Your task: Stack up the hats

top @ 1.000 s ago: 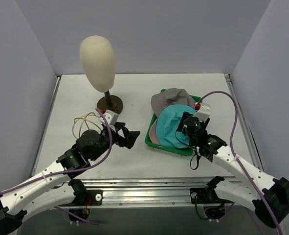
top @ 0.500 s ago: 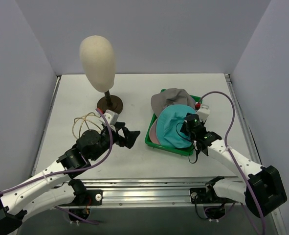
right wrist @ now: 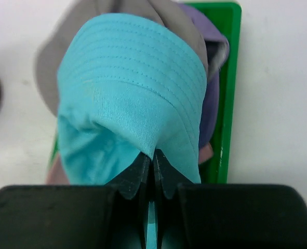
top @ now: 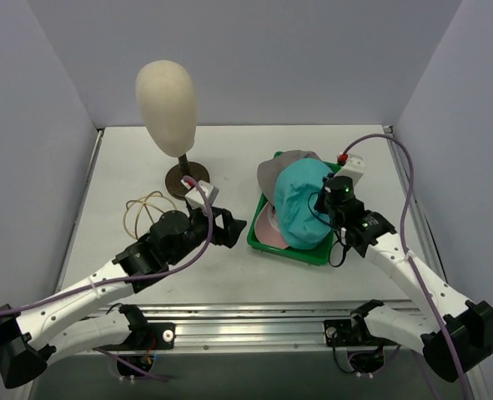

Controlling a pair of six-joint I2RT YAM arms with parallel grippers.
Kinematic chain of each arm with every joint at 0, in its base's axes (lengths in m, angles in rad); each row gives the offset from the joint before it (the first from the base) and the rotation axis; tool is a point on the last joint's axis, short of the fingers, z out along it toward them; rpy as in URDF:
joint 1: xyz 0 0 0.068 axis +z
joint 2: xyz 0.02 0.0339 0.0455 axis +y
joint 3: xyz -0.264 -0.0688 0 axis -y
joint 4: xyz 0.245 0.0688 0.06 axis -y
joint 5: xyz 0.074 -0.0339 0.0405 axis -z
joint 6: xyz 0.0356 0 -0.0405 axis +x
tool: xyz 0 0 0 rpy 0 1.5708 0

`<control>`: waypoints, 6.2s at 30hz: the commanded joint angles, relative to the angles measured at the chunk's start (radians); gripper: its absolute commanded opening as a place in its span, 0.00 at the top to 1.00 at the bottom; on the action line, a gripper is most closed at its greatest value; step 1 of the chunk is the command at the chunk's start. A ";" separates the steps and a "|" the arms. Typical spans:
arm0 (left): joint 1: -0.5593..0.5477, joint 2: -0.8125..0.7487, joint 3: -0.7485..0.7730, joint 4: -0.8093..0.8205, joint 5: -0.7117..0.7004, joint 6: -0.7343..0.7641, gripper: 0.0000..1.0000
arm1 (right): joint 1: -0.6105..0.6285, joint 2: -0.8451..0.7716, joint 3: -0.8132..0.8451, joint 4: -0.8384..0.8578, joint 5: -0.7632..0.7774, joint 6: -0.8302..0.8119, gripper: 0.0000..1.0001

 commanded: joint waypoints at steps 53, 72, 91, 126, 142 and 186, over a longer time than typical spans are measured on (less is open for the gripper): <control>0.041 0.030 0.524 -0.524 0.034 -0.100 0.98 | 0.230 -0.143 0.339 0.009 -0.477 -0.064 1.00; 0.055 -0.181 0.595 -1.158 -0.569 -0.297 0.98 | 0.535 0.441 0.801 0.100 -0.293 -0.084 1.00; 0.194 -0.132 0.534 -1.180 -0.636 -0.368 0.98 | 0.532 0.896 1.295 -0.055 -0.322 -0.148 1.00; 0.967 -0.041 0.465 -0.944 0.061 -0.094 0.43 | 0.497 1.072 1.485 -0.037 -0.518 -0.128 0.59; 1.059 0.049 0.448 -0.813 0.444 -0.061 0.49 | 0.500 0.690 0.720 0.290 -0.491 0.011 0.59; 1.059 0.089 0.495 -0.809 0.492 -0.025 0.49 | 0.538 0.718 0.487 0.542 -0.663 -0.121 0.55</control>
